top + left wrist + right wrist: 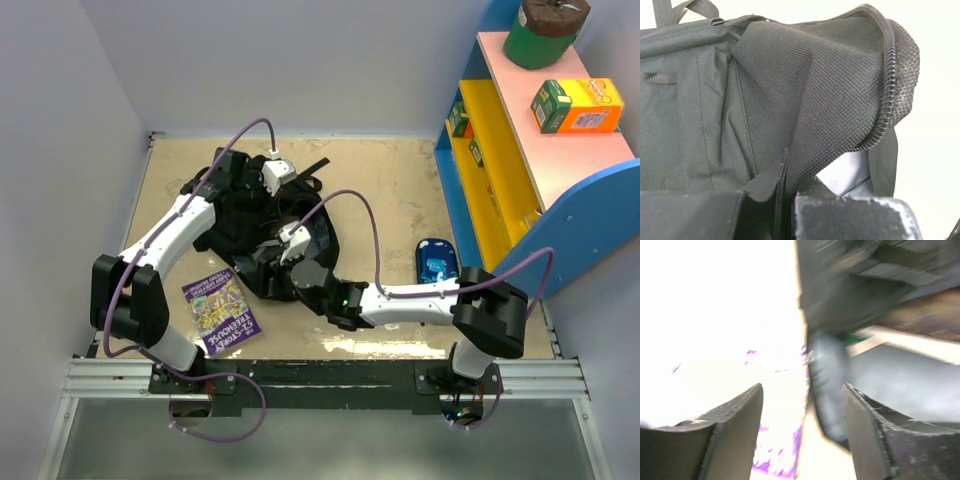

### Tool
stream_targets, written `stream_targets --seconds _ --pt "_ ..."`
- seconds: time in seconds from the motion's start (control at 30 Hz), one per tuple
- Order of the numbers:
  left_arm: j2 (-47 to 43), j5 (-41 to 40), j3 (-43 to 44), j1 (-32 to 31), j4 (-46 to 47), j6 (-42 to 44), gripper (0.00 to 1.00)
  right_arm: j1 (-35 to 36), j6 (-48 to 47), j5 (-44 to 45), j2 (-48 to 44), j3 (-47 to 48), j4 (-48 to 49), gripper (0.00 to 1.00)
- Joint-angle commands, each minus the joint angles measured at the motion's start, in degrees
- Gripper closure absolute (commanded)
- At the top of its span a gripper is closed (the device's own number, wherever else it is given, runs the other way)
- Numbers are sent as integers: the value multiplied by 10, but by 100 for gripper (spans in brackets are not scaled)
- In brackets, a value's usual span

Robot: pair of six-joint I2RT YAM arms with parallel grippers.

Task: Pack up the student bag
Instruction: Place the book in the student bag, then adjust the book at the center of the board.

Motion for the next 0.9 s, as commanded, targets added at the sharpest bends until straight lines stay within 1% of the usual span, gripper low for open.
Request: stream_targets --seconds 0.0,0.1,0.17,0.2,0.27,0.37,0.43,0.5,0.73,0.77,0.87 --pt "-14 16 25 2 25 -14 100 27 -4 -133 -1 -21 -39 31" --pt "-16 19 26 2 26 -18 100 48 -16 -170 31 -3 -60 28" --pt "-16 21 28 2 27 -21 100 62 -24 -166 59 29 -79 25" --pt "-16 23 28 2 27 -22 100 65 -27 -157 91 40 -98 19" --pt "-15 26 28 2 27 -24 100 73 -31 -138 116 71 -116 8" --pt "-14 28 28 1 24 -21 100 94 -64 -95 141 95 -113 5" --pt "-14 31 29 2 21 -20 100 106 -103 -60 146 103 -98 5" --pt "-12 36 30 2 21 -20 100 115 -136 -54 151 112 -84 6" --pt "-9 41 44 3 32 -42 100 120 -181 -32 199 191 -83 6" --pt "-13 41 44 2 35 -45 100 120 -184 -16 221 213 -85 6" --pt "-17 40 44 2 42 -50 100 120 -195 -14 268 263 -101 6"
